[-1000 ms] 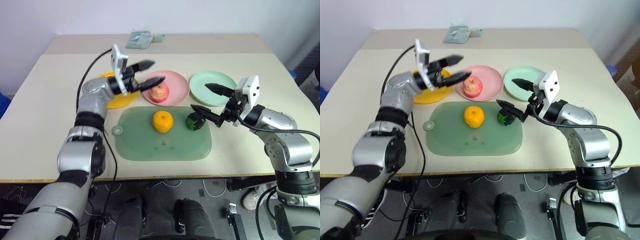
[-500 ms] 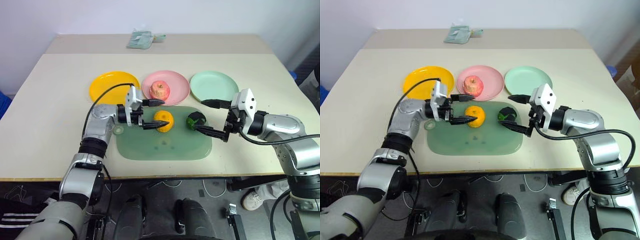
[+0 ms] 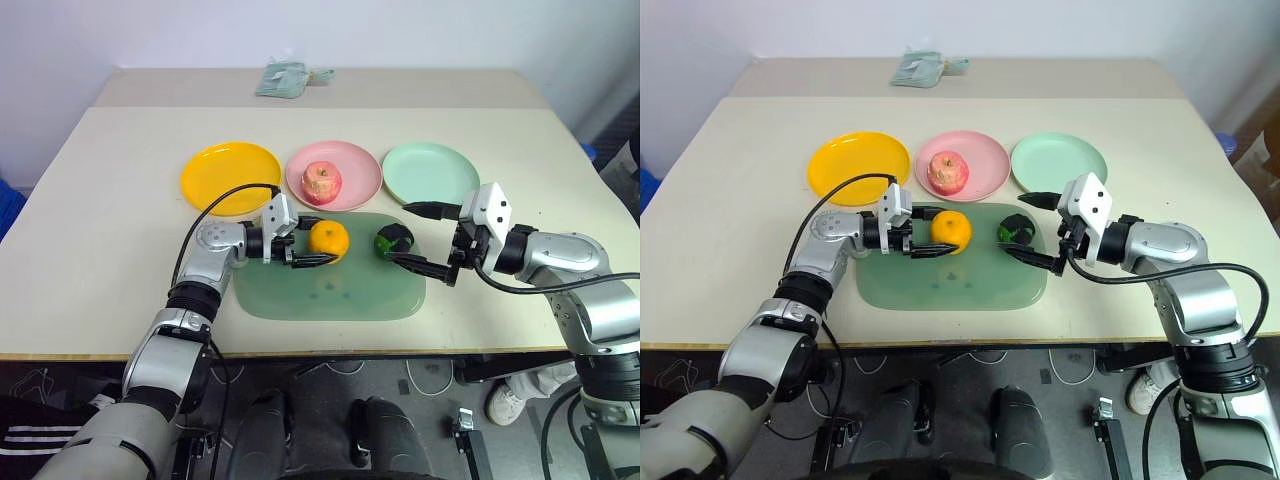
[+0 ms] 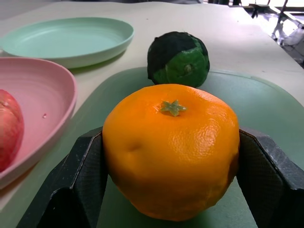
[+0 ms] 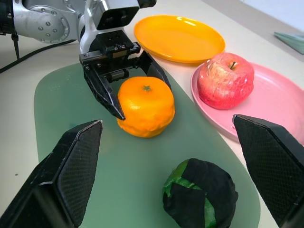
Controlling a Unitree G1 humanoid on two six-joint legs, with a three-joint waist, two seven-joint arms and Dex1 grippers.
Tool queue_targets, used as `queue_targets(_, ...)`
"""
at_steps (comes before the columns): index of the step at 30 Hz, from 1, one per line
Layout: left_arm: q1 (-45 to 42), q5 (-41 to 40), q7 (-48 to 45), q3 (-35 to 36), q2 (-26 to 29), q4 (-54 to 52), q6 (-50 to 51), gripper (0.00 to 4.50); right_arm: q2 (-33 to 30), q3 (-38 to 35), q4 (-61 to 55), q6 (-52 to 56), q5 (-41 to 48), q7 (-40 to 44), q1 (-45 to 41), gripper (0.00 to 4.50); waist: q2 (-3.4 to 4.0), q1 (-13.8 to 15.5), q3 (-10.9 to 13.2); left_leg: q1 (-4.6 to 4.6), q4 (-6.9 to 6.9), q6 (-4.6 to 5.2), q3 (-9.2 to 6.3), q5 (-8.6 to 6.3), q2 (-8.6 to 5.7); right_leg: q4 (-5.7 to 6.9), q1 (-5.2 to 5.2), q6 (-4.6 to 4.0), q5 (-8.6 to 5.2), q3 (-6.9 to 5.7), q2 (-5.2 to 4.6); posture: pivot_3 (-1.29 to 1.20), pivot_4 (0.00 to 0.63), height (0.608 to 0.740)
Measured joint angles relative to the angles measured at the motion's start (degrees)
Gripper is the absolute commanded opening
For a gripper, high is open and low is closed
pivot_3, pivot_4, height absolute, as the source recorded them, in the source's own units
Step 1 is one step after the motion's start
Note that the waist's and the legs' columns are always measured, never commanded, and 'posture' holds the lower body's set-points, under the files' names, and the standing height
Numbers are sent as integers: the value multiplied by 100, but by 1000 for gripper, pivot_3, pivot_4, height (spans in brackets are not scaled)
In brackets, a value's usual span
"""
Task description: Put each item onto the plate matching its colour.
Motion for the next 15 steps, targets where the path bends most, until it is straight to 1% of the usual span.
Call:
queue_targets(2,74,-260,83,203,90,-350,368,3324,66,1,16,-6,3,-35,-17,4500,0,-6,0,0,-1,0,-2,0,2,0,0,0,0,0,0,0,150,740)
queue_targets(4,219,-583,223,511,326,-836,821,3324,229,-48,40,-5,57,-157,-66,4500,0,-61,0,1,-3,-1,-14,0,6,3,-4,0,0,2,2,0,150,740)
queue_targets(7,438,-1086,709,1213,740,-1511,1358,3324,538,-80,139,-81,14,-458,-302,4500,0,-145,0,3,-6,-2,-19,1,12,6,-4,-1,1,2,7,0,150,740)
queue_targets(9,439,-1190,1169,1559,912,-1669,1406,3324,830,-68,292,-189,-109,-749,-531,4500,1,-134,0,6,-4,-3,-18,1,10,7,-1,-1,1,2,7,0,150,740)
queue_targets(11,411,-1018,1735,1668,1011,-1504,1250,3324,1198,-12,461,-270,-188,-1033,-770,4500,1,-110,-1,6,-2,-2,-15,2,6,7,3,-1,1,1,4,0,150,740)
queue_targets(12,346,-843,2106,1674,1039,-1242,1146,3324,1396,26,538,-270,-196,-1154,-901,4500,1,-91,0,5,-1,-2,-9,1,4,7,4,-1,1,0,3,0,150,740)
queue_targets(15,71,-485,3099,1696,1039,-375,950,3324,1626,194,626,-256,-191,-1230,-1109,4500,0,-7,0,0,-1,-1,-2,1,3,3,1,0,2,0,3,0,150,740)
